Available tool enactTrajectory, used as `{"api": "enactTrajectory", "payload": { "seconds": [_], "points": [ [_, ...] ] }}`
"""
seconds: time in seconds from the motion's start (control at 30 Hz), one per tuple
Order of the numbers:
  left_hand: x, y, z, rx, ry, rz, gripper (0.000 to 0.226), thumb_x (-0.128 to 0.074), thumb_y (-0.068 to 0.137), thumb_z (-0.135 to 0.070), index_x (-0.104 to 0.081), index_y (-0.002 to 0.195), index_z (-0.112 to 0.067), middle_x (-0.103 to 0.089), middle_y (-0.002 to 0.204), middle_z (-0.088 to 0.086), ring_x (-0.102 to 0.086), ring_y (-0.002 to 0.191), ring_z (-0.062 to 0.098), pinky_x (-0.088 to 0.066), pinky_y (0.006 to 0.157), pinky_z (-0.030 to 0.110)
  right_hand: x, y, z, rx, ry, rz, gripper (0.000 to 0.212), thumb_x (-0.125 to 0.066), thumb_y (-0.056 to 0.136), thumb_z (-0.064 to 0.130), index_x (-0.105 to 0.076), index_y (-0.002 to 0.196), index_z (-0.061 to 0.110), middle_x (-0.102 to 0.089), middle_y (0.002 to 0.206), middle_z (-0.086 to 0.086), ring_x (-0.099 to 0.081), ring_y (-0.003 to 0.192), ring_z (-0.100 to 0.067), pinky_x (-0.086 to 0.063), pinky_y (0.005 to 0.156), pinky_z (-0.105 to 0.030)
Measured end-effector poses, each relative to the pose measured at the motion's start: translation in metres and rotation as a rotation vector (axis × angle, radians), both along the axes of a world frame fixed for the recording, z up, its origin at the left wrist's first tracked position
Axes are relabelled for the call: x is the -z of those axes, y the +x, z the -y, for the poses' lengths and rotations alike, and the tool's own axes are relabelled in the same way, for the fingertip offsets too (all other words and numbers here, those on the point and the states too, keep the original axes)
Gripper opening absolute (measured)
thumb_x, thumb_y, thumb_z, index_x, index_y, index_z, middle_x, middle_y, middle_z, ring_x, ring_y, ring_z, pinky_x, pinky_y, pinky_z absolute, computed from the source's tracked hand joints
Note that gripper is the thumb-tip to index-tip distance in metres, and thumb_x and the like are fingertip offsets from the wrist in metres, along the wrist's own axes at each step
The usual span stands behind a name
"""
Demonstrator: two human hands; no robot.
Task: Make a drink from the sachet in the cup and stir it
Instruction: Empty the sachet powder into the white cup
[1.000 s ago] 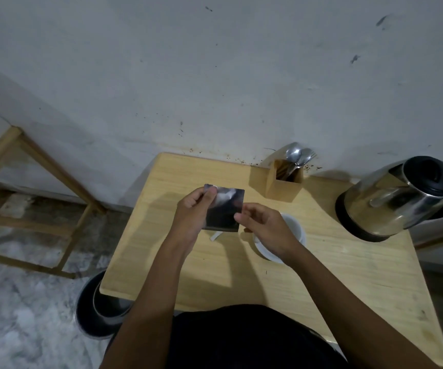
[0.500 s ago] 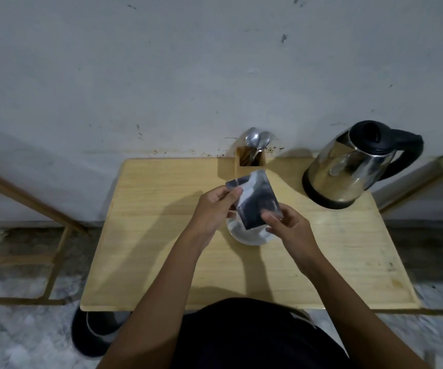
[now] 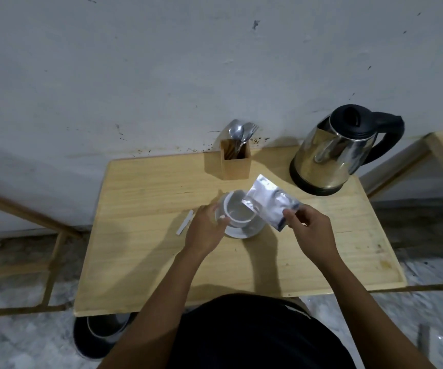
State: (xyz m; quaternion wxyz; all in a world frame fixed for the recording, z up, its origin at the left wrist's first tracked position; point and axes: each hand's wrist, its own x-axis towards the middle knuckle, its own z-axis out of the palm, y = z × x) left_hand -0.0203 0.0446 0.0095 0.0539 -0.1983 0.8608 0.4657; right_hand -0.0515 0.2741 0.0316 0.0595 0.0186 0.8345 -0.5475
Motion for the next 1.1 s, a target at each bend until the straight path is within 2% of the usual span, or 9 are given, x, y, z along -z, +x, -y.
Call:
{"api": "enactTrajectory", "payload": {
  "seconds": [0.07, 0.13, 0.23, 0.33, 0.43, 0.7, 0.9, 1.0, 1.1],
  "points": [
    [0.012, 0.004, 0.001, 0.071, -0.045, 0.028, 0.037, -0.061, 0.089, -0.03, -0.058, 0.125, -0.021, -0.06, 0.125, -0.001, -0.06, 0.107, 0.02, -0.049, 0.088, 0.033, -0.001, -0.007, 0.003, -0.051, 0.115, -0.023, 0.009, -0.064, 0.092, 0.02, -0.067, 0.084, 0.023, -0.07, 0.077, 0.01, -0.063, 0.074, 0.006, -0.043, 0.063, -0.006],
    [0.018, 0.006, 0.0, 0.087, -0.079, -0.011, 0.027, -0.059, 0.091, -0.026, -0.063, 0.117, -0.021, -0.066, 0.117, -0.001, -0.062, 0.099, 0.018, -0.046, 0.08, 0.027, -0.003, -0.013, 0.008, -0.08, 0.175, -0.035, 0.007, -0.067, 0.09, 0.021, -0.064, 0.093, 0.026, -0.069, 0.078, 0.011, -0.064, 0.074, 0.002, -0.045, 0.065, -0.015],
    [0.022, 0.002, 0.001, 0.083, -0.08, -0.062, 0.019, -0.055, 0.093, -0.022, -0.069, 0.106, -0.018, -0.071, 0.102, 0.001, -0.063, 0.087, 0.015, -0.046, 0.073, 0.024, -0.008, -0.021, 0.011, -0.11, 0.224, -0.046, 0.029, -0.07, 0.087, 0.024, -0.06, 0.115, 0.028, -0.07, 0.084, 0.008, -0.065, 0.077, -0.006, -0.05, 0.069, -0.024],
    [0.025, -0.001, 0.003, 0.103, -0.072, -0.07, 0.019, -0.055, 0.092, -0.012, -0.071, 0.101, -0.014, -0.07, 0.094, 0.003, -0.062, 0.081, 0.017, -0.047, 0.071, 0.025, -0.013, -0.03, 0.015, -0.18, 0.328, -0.095, 0.029, -0.067, 0.09, 0.026, -0.059, 0.117, 0.029, -0.068, 0.083, 0.01, -0.062, 0.076, -0.002, -0.05, 0.066, -0.028],
    [0.028, -0.004, 0.007, 0.103, -0.079, -0.108, 0.019, -0.053, 0.091, -0.007, -0.071, 0.096, -0.011, -0.068, 0.089, 0.005, -0.06, 0.078, 0.017, -0.043, 0.065, 0.018, -0.017, -0.038, 0.02, -0.248, 0.365, -0.119, 0.026, -0.063, 0.092, 0.028, -0.06, 0.118, 0.032, -0.066, 0.084, 0.01, -0.061, 0.077, -0.005, -0.053, 0.068, -0.034],
    [0.027, -0.01, 0.012, 0.109, -0.045, -0.109, 0.026, -0.052, 0.092, -0.003, -0.068, 0.11, -0.009, -0.067, 0.102, 0.008, -0.06, 0.087, 0.017, -0.048, 0.077, 0.026, -0.024, -0.055, 0.033, -0.358, 0.488, -0.179, 0.023, -0.058, 0.095, 0.031, -0.064, 0.117, 0.032, -0.065, 0.091, 0.013, -0.056, 0.08, -0.009, -0.052, 0.072, -0.034],
    [0.023, -0.015, 0.019, 0.109, 0.022, -0.1, 0.023, -0.059, 0.09, -0.014, -0.066, 0.112, -0.015, -0.065, 0.103, 0.005, -0.059, 0.088, 0.018, -0.05, 0.081, 0.034, -0.028, -0.062, 0.035, -0.416, 0.489, -0.201, 0.023, -0.058, 0.096, 0.029, -0.066, 0.117, 0.032, -0.064, 0.092, 0.012, -0.057, 0.084, -0.01, -0.052, 0.074, -0.036],
    [0.013, -0.025, 0.02, 0.157, -0.046, -0.124, 0.038, -0.059, 0.091, -0.026, -0.055, 0.129, -0.021, -0.056, 0.109, -0.007, -0.05, 0.094, 0.01, -0.04, 0.084, 0.024, -0.033, -0.065, 0.036, -0.497, 0.49, -0.208, 0.024, -0.057, 0.096, 0.025, -0.067, 0.117, 0.032, -0.065, 0.094, 0.008, -0.055, 0.088, -0.01, -0.049, 0.074, -0.035],
    [0.008, -0.039, 0.018, 0.223, -0.133, -0.168, 0.033, -0.058, 0.092, -0.025, -0.06, 0.125, -0.02, -0.062, 0.115, -0.003, -0.05, 0.098, 0.014, -0.037, 0.085, 0.023, -0.036, -0.068, 0.041, -0.588, 0.51, -0.225, 0.026, -0.057, 0.095, 0.024, -0.067, 0.117, 0.034, -0.065, 0.094, 0.007, -0.055, 0.09, -0.012, -0.049, 0.074, -0.036]
  ]
}}
